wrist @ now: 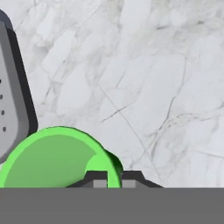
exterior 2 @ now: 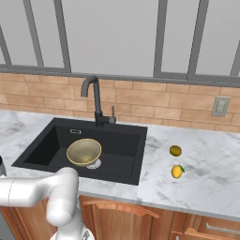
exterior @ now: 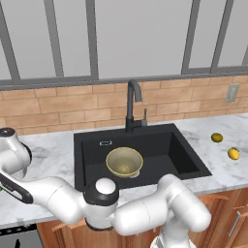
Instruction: Remove the lemon and orange from the sink. Then move the bowl and cup from the counter to the sink for washing.
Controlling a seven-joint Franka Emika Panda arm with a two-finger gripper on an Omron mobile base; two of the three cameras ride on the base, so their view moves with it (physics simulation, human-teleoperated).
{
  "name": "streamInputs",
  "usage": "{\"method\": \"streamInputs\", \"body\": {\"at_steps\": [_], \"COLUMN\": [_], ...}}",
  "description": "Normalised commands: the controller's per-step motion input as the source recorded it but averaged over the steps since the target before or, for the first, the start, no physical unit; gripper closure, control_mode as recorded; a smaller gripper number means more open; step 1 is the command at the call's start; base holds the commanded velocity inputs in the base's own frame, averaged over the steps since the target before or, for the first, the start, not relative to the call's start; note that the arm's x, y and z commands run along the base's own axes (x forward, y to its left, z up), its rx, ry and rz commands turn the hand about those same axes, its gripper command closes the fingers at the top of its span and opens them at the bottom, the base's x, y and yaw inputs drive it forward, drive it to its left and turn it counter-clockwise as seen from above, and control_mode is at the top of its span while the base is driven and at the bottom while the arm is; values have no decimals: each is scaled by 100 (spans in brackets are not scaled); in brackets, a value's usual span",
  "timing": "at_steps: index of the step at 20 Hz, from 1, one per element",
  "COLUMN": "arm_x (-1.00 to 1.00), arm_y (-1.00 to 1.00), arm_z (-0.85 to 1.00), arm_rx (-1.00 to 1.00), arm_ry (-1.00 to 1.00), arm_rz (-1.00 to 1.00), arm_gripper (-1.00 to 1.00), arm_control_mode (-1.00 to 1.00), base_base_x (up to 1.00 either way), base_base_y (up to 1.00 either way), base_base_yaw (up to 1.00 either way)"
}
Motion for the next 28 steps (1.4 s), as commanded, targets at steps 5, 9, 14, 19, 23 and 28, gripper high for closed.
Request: {"method": "streamInputs", "body": {"at_steps": [5,9,14,19,23,28], "arm_x": [-15,-14,-14,-16,-17,-16], "arm_y": [-20,-28,-34,-38,-38,-37], "arm_z": [0,5,8,12,19,25], "arm_rx": [0,0,0,0,0,1], "arm_ry": [0,0,0,0,0,0], "arm_rz": [0,0,0,1,2,1], "arm_gripper": [100,100,100,100,100,100], "arm_control_mode": [-100,-100,-100,-100,-100,-100], "base_base_x": [0,0,0,0,0,0], "base_base_y": [0,0,0,0,0,0], "base_base_yaw": [0,0,0,0,0,0]}}
